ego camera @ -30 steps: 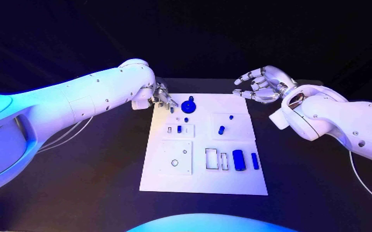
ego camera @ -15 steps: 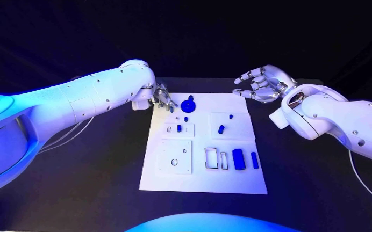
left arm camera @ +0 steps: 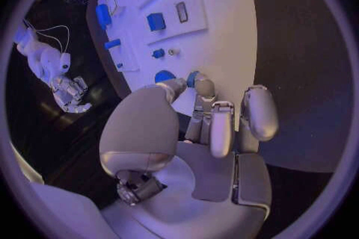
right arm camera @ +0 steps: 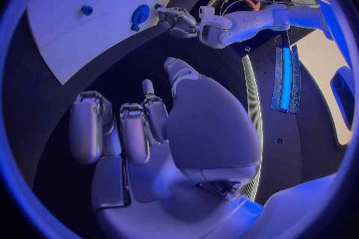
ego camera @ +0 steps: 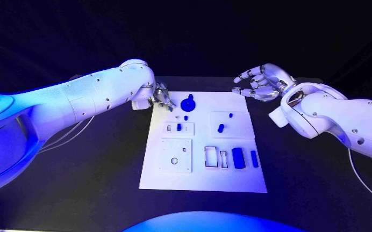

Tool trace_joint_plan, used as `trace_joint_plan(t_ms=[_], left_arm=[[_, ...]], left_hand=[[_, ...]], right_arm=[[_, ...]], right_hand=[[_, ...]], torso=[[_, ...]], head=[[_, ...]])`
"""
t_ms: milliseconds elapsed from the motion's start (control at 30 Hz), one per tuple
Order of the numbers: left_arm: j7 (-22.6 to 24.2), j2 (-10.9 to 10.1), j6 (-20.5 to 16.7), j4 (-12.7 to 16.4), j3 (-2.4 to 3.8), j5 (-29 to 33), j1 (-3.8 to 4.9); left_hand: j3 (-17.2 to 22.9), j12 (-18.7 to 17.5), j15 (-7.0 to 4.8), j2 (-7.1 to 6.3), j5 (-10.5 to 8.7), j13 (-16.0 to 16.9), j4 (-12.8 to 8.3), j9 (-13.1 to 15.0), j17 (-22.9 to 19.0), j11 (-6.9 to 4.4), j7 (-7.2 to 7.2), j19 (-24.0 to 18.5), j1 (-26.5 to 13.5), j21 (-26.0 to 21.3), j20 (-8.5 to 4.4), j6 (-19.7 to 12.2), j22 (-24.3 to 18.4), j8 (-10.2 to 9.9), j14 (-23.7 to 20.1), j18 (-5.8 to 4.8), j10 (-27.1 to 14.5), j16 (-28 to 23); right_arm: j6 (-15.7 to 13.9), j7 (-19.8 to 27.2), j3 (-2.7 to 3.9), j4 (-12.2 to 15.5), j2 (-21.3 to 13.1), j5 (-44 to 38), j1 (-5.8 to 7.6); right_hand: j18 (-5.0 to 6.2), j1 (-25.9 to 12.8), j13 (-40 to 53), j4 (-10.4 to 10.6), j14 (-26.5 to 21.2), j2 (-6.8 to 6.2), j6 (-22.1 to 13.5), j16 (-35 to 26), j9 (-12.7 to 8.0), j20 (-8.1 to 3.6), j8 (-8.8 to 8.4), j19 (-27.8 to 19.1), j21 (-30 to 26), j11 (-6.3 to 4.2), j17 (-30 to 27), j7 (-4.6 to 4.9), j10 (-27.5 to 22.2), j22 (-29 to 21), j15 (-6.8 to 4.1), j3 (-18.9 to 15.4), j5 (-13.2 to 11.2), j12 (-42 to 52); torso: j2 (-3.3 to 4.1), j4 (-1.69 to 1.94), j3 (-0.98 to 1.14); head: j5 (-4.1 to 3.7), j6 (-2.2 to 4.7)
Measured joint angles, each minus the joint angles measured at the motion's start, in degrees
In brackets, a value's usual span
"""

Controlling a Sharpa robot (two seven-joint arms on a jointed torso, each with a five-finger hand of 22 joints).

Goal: Assemble the parts on the task board

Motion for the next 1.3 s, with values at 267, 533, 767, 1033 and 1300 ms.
trace_joint_plan(t_ms=[267, 533, 767, 1033, 1300], left_arm=[[0.3, -0.8, -1.1, 0.5, 0.23, 2.4, -0.03], [0.4, -2.2, -1.4, 1.5, 0.34, 5.8, -0.03], [0.3, -5.2, -1.7, 4.5, 0.36, 8.2, -0.02], [0.8, -9.1, -2.6, 10.6, 0.35, 8.3, -0.03], [1.4, -12.1, -4.9, 16.6, 0.29, 5.2, -0.96]], left_hand=[[5.2, 0.8, -0.21, -0.32, -0.43, 0.9, 1.4, 1.7, 0.0, -0.16, -0.6, 0.4, 1.9, 0.5, -0.41, -1.4, 1.2, 4.9, -0.2, 0.0, 0.8, 0.3], [6.2, 1.3, -0.21, -0.37, -0.53, 1.2, 2.5, 5.5, 0.0, -0.66, -0.21, 0.4, 2.0, 0.7, -0.4, -2.0, 1.6, 6.1, -0.2, 0.0, 1.7, 0.3], [7.6, 1.3, -0.43, -1.11, -0.06, 1.4, 2.9, 8.9, 0.0, -0.67, -0.38, 0.6, 1.4, 0.7, -0.61, -2.2, 1.9, 6.8, 0.0, 0.0, 1.7, 0.5], [12.8, 2.4, -0.94, -4.9, 1.93, 2.3, 1.1, 10.0, 0.0, -1.24, -0.9, 1.3, -1.6, 1.7, -1.33, -1.1, 3.3, 7.5, -0.1, 0.0, 3.9, 1.3], [14.2, 2.9, -1.05, -6.06, 4.3, 3.1, 0.0, 10.3, 0.0, -1.67, -1.21, 2.0, -2.8, 2.4, -1.52, -0.4, 4.7, 7.6, -0.2, 0.0, 5.0, 1.3]], right_arm=[[0.0, 0.0, 0.0, -0.1, 0.1, 0.0, -0.02], [0.0, 0.0, 0.0, -0.2, 0.0, 0.0, -0.05], [0.1, 0.0, 0.0, -0.3, -0.1, 0.0, -0.08], [0.1, 0.0, 0.0, -0.3, -0.2, 0.0, -0.15], [0.1, 0.0, 0.0, -0.4, -0.3, 0.0, -0.33]], right_hand=[[0.0, 0.0, 0.0, 0.0, 0.0, 0.0, 0.0, 0.0, 0.0, 0.0, 0.0, 0.0, 0.0, 0.0, 0.0, 0.0, 0.0, 0.0, 0.0, 0.0, 0.0, 0.0], [0.0, 0.0, 0.0, 0.0, 0.0, 0.0, 0.0, 0.0, 0.0, 0.0, 0.0, 0.0, 0.0, 0.0, 0.0, 0.0, 0.0, 0.0, 0.0, 0.0, 0.0, 0.0], [0.0, 0.0, 0.0, 0.0, 0.0, 0.0, 0.0, 0.0, 0.0, 0.0, 0.0, 0.0, 0.0, 0.0, 0.0, 0.0, 0.0, 0.0, 0.0, 0.0, 0.2, 0.0], [0.0, 0.0, 0.0, 0.0, 0.0, 0.0, 0.0, 0.0, 0.0, 0.0, 0.0, 0.0, 0.0, 0.0, 0.0, 0.0, 0.0, 0.0, 0.0, 0.0, 0.2, 0.0], [0.0, 0.0, 0.0, 0.0, 0.0, 0.0, 0.0, 0.0, 0.0, 0.0, 0.0, 0.0, 0.0, 0.0, 0.0, 0.0, 0.0, 0.0, 0.0, 0.0, 0.2, 0.0]], torso=[[-0.05, -0.07, 0.01], [-0.05, -0.03, 0.04], [-0.05, 0.07, 0.04], [-0.07, 0.13, 0.04], [-0.05, 0.07, 0.04]], head=[[-0.01, 0.02], [-0.1, 0.01], [-0.07, 0.01], [0.16, -0.01], [0.47, 0.12]])
